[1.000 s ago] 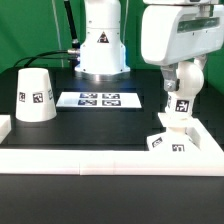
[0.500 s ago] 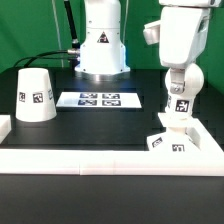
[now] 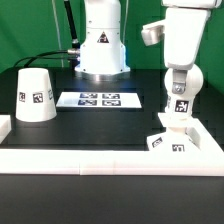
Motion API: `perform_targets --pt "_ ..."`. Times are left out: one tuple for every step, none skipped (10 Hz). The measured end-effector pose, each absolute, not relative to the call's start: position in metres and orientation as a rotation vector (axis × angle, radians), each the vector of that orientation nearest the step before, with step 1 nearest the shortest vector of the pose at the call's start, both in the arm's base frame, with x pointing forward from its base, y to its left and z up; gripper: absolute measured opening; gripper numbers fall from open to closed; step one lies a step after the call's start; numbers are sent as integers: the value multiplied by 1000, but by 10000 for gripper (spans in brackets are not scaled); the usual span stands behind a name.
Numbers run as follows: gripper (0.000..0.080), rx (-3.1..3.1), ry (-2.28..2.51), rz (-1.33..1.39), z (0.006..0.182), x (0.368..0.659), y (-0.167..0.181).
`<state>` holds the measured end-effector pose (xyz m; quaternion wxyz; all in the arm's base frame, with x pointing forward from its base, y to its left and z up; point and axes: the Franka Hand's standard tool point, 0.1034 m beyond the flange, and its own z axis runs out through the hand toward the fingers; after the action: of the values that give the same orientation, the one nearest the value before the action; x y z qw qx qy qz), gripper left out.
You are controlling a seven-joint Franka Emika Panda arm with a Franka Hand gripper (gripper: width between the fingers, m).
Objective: Assemble lamp
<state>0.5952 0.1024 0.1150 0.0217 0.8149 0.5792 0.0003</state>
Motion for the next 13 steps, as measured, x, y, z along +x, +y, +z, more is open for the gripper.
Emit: perform_targets --pt "576 2545 1768 2 115 595 102" --pt "576 2561 1748 3 115 595 101" --pt "576 2632 1642 5 115 595 99" --pt "576 2701 1525 8 115 595 98" --pt "576 2745 1445 10 114 595 98" --pt "577 2807 1322 14 114 595 98" --pt "577 2850 1228 19 114 595 98" --pt "577 2906 1091 22 114 595 98" --pt "577 2947 975 24 114 595 98" --pt "577 2992 839 26 114 595 98" --pt "577 3032 704 28 114 595 99" --pt "577 3064 566 30 114 595 100" --pt "577 3089 417 32 114 594 102"
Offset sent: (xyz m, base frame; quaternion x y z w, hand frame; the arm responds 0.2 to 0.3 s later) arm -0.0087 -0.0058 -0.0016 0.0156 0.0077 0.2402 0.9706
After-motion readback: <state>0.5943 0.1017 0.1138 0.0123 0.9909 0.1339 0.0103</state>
